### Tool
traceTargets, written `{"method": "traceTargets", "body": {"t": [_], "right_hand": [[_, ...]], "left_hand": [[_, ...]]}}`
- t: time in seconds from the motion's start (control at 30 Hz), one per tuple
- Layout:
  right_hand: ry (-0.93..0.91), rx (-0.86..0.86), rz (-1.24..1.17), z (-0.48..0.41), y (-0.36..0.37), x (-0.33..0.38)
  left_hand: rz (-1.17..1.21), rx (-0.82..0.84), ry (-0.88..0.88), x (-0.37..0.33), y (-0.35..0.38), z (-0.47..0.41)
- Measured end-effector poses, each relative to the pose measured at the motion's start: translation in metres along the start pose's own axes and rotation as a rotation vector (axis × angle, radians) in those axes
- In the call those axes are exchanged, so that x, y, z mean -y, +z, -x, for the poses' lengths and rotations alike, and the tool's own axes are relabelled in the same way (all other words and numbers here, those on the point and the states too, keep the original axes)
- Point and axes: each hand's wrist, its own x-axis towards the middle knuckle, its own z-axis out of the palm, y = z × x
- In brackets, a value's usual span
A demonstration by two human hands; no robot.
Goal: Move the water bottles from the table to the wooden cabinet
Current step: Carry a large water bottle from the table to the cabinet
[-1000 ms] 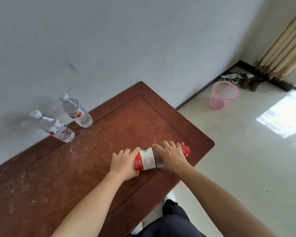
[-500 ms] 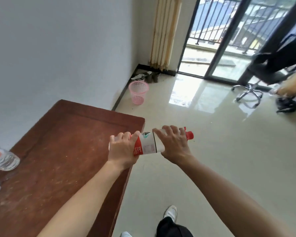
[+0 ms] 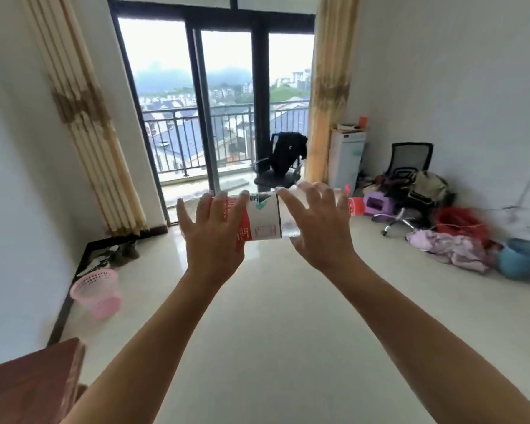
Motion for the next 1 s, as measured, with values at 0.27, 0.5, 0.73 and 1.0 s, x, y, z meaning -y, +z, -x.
{"method": "traceTargets", "body": {"t": [0.27, 0.5, 0.73, 1.0], "right_hand": [[0.206, -0.088, 0.298, 0.111, -0.118, -0.252], [0.488, 0.011, 0.532, 0.244, -0.196, -0.408], [0.740, 0.108, 0.791, 0.380, -0.269, -0.548], [0.923, 0.221, 1.074, 0.478, -0.352, -0.727]], "left_hand": [[0.297, -0.157, 0.187, -0.289, -0.001, -0.061], [0.565, -0.144, 0.433, -0.522, 0.010, -0.071], [0.858, -0.096, 0.666, -0.768, 0.019, -0.056], [1.116, -0.010, 0.862, -1.046, 0.013, -0.067]]}}
